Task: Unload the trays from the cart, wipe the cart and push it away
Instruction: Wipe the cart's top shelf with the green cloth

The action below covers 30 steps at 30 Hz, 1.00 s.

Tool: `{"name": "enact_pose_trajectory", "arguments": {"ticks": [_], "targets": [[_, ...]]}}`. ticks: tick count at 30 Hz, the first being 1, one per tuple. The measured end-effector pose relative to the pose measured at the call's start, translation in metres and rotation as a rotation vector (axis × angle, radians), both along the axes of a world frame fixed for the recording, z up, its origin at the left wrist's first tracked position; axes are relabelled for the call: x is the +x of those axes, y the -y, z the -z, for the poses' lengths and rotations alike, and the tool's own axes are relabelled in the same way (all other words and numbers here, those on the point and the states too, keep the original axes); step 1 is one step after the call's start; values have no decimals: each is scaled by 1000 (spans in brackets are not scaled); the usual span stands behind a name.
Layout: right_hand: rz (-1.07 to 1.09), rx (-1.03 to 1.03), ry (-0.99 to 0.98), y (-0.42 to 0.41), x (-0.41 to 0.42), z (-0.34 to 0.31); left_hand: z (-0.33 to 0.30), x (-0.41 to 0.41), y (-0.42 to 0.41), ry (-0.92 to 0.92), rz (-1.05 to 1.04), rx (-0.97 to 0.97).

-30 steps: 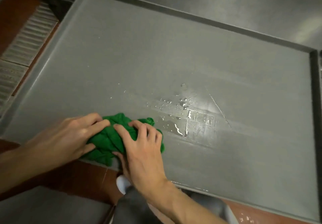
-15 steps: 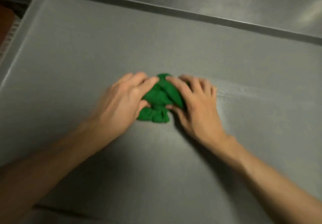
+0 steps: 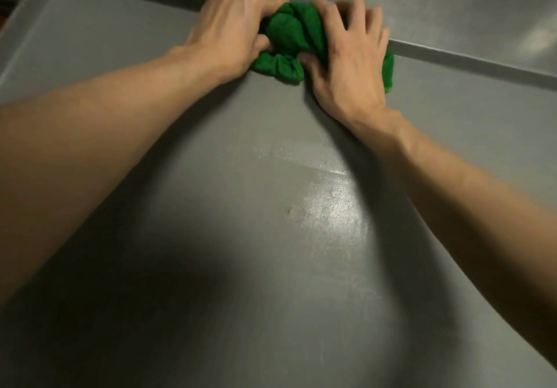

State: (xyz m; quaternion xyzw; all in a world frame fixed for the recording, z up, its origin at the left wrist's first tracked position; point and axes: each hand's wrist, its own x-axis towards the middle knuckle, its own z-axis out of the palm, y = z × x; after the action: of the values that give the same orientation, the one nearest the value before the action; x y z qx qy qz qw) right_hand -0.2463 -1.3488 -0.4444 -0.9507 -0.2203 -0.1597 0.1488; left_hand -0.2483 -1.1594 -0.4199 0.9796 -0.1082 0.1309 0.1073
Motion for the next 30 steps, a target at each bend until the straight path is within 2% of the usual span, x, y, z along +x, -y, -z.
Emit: {"name": "enact_pose_trajectory", "arguments": {"ticks": [5,10,15,22,25,30], "targets": [[-2,28,-69,-16,-25,-4,-6,-19,-19,-43,29,88],[-95,91,-149,-82,-91,-7,-19,-88,-93,-158,32,49],[-228,56,-215,-151,-206,-14,-45,-207,-169,-414,5,1],[-437,-30,-420,-188,-368,-38,-63,-352,-214,-770,27,198],[-514,-47,-482,-191,-396,-41,-64,-387,-221,-866,26,209],[-594,-56,-497,-183,-395,-40,-62,-402,-219,-881,14,162]]}}
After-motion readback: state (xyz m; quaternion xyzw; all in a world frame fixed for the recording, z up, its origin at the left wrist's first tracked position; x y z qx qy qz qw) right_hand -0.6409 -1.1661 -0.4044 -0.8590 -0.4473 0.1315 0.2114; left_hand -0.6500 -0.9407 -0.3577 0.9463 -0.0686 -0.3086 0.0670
